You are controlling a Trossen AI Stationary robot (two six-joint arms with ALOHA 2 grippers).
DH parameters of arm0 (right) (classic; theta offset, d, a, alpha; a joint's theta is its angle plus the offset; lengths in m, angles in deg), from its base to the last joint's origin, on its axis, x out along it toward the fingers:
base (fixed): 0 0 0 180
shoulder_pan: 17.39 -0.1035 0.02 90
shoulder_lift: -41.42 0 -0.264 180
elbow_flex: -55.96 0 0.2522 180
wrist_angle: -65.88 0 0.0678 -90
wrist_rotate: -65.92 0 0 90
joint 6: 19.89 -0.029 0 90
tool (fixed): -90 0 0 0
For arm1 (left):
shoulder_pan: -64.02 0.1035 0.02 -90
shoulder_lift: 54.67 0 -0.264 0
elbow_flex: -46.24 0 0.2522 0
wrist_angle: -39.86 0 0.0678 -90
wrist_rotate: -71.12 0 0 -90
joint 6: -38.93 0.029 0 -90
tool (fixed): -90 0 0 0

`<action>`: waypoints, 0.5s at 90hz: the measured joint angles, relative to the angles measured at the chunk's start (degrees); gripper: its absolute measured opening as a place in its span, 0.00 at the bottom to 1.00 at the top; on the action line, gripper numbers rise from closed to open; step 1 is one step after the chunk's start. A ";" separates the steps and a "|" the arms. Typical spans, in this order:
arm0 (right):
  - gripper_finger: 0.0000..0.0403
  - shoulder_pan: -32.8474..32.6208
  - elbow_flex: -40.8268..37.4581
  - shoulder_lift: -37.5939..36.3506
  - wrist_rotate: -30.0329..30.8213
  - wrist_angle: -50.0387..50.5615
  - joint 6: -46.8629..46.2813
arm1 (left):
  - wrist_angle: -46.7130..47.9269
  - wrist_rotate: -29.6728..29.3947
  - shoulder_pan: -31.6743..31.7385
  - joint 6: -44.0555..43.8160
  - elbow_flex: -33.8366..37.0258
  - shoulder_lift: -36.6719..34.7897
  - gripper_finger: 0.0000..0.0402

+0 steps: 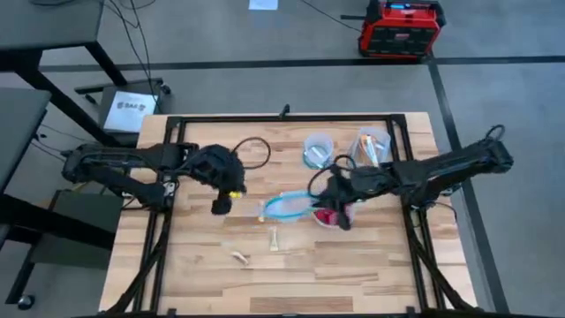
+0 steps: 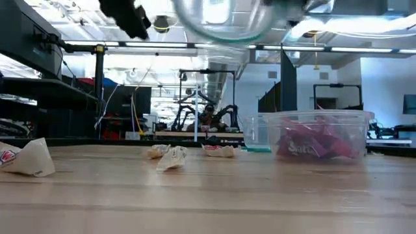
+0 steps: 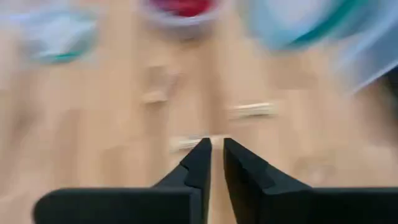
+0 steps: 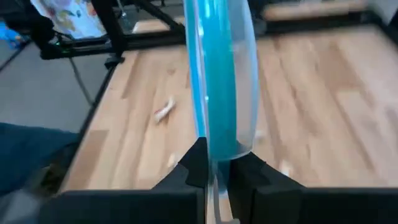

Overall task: Sort candy
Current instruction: Close the big round transparent bin

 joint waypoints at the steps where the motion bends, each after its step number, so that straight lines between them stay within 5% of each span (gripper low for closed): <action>1: 0.04 0.02 -0.01 -0.60 -0.10 1.05 -0.94 | 0.44 -0.98 0.24 0.10 0.00 0.02 0.14; 10: 0.04 1.34 -0.07 -5.75 -3.27 11.03 -10.41 | 2.97 -7.54 1.85 -0.49 0.07 0.64 0.20; 20: 0.04 4.01 -2.64 -11.56 -9.23 15.72 -18.51 | 3.24 -8.47 2.94 -1.98 0.04 1.57 0.23; 45: 0.04 20.25 -20.46 -24.89 -31.53 9.46 -29.60 | 2.89 -8.34 2.68 -2.99 0.04 7.30 0.23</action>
